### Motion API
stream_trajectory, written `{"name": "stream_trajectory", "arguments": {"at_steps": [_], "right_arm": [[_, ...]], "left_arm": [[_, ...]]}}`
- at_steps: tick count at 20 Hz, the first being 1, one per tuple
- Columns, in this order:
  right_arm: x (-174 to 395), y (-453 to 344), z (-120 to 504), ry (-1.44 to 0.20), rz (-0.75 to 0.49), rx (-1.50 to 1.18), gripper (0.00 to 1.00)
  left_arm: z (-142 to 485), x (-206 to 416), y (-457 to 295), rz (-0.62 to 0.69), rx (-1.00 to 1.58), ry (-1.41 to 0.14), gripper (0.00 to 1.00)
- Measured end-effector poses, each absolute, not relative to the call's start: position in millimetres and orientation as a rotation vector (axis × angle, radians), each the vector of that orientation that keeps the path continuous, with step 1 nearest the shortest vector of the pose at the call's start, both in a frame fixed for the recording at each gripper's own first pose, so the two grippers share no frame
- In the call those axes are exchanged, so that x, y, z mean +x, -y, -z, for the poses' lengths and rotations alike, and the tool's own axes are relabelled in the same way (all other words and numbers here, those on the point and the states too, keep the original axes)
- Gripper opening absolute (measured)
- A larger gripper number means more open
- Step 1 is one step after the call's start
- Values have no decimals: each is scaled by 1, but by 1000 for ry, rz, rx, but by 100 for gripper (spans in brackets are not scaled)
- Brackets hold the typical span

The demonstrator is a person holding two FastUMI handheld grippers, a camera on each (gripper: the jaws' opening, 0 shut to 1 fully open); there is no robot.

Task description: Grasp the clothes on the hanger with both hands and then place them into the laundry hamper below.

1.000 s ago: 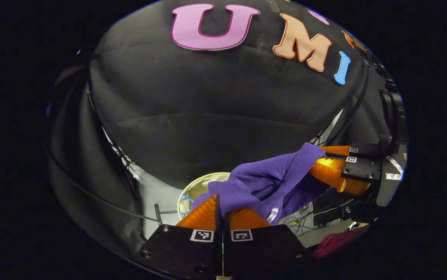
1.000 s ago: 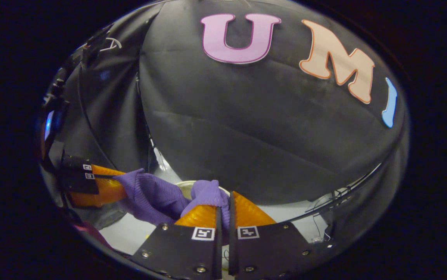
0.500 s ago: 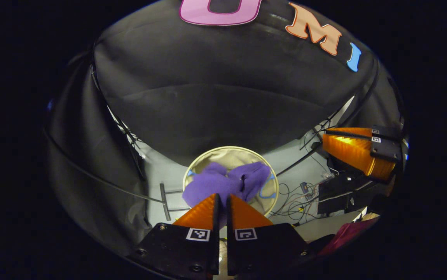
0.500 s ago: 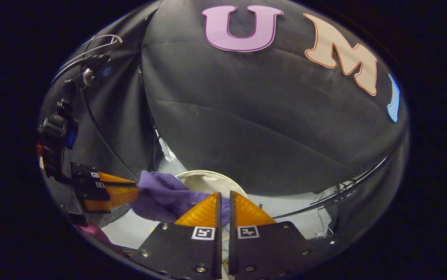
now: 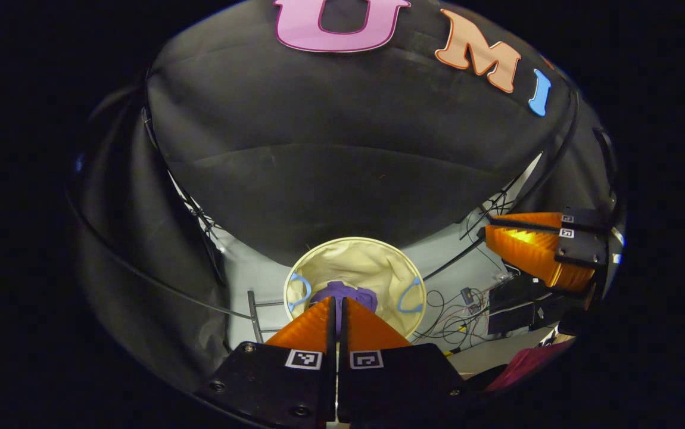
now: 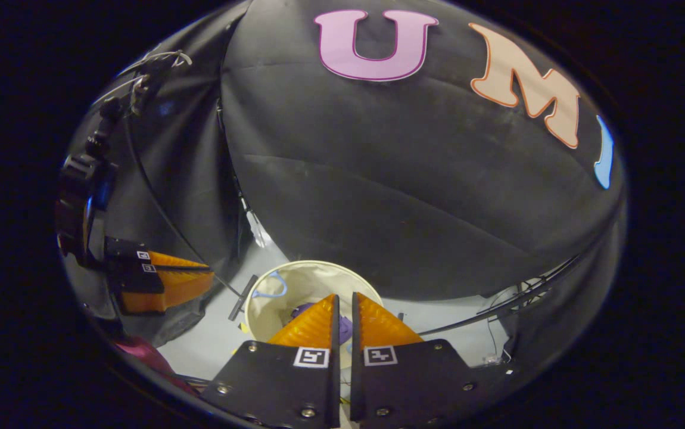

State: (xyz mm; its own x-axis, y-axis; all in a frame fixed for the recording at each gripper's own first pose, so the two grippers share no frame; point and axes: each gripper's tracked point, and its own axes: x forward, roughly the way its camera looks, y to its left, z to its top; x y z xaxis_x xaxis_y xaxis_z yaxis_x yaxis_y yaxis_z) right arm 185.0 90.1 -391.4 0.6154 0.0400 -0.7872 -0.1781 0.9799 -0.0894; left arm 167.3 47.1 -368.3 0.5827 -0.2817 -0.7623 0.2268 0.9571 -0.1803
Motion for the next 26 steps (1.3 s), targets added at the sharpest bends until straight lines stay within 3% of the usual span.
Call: {"name": "stream_trajectory", "arguments": {"at_steps": [9, 15, 26], "right_arm": [[183, -97, 365, -849, -114, -159, 7], [180, -104, 331, -779, -93, -144, 7], [146, -125, 194, -484, 26, -34, 7]], "left_arm": [[299, 183, -52, 294, -77, -723, 0], [247, 181, -54, 317, -107, -594, 3], [133, 135, -65, 406, -87, -321, 2]]}}
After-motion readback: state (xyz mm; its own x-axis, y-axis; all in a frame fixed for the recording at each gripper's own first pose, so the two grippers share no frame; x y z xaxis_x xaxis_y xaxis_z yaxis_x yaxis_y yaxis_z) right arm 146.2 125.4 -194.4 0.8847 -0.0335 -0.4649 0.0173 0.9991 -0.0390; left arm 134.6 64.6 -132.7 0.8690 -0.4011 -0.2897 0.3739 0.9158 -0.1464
